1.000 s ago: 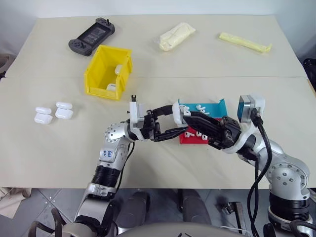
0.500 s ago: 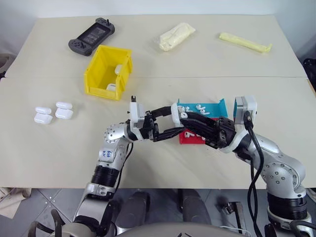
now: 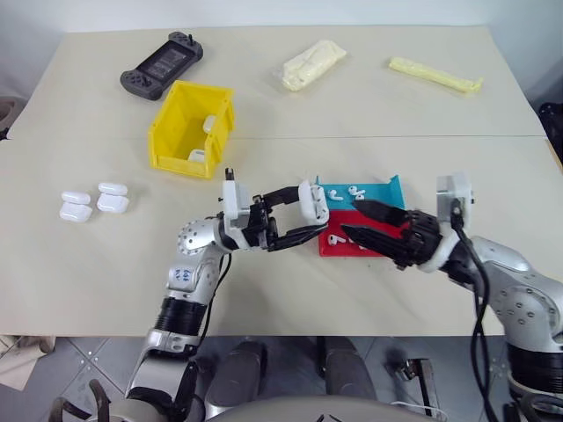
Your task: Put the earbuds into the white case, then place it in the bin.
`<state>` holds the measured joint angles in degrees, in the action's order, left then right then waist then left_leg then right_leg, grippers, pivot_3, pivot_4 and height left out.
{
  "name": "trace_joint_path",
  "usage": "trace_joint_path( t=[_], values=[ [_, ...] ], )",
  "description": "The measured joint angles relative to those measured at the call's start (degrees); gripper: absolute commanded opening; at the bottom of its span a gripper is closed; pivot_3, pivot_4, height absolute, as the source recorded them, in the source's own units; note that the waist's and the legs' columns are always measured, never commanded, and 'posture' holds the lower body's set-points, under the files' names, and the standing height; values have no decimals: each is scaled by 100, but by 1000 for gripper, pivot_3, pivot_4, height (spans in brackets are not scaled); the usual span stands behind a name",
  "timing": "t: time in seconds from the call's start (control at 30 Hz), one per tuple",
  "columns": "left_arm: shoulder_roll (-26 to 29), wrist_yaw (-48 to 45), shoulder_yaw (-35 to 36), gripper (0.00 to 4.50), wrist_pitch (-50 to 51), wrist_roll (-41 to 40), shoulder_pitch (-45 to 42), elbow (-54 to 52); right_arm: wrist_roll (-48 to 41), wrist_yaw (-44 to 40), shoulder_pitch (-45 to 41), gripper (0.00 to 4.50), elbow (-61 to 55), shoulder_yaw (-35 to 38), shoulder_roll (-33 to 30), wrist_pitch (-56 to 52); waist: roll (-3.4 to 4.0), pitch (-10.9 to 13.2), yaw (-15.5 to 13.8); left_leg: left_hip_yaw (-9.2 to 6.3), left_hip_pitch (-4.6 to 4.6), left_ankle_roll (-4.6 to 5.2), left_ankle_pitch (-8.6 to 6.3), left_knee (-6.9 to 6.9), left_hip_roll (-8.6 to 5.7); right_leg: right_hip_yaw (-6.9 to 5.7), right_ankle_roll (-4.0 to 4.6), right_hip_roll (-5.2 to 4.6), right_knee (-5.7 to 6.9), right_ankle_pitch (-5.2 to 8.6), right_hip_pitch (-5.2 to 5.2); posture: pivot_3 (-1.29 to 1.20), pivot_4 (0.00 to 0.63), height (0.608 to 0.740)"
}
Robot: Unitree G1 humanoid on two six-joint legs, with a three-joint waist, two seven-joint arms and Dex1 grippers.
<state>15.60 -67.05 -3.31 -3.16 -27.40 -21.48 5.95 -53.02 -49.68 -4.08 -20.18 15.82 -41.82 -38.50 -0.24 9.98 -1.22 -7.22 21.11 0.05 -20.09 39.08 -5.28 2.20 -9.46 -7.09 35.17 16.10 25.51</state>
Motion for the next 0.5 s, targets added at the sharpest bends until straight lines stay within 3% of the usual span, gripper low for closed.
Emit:
trace_joint_path(
  t=[0.13,0.27,0.3,0.5],
  values=[
    [405,-72,116,2828,29,97,87,-14,477,-435,41,1465,173,22,-261,373,1,-1,-16,0,-3,0,0,2,2,1,0,2,-3,0,-2,0,150,740],
    [784,102,-38,2828,-50,719,-34,40,873,-761,-358,220,177,-343,-261,720,0,0,-16,0,0,1,0,4,0,1,-3,0,-6,-2,-2,0,150,740],
    [811,174,-65,2828,-57,855,-109,63,955,-837,-493,44,143,-484,-261,766,0,0,-18,-1,0,1,0,4,0,1,-3,0,-7,-2,-2,0,150,740],
    [769,813,-504,2828,526,1483,-386,3,1452,-931,-1336,44,-90,-1443,-219,782,0,0,-17,-4,5,2,-2,3,-1,-1,-4,-3,-5,-2,-1,0,150,740]
  ],
)
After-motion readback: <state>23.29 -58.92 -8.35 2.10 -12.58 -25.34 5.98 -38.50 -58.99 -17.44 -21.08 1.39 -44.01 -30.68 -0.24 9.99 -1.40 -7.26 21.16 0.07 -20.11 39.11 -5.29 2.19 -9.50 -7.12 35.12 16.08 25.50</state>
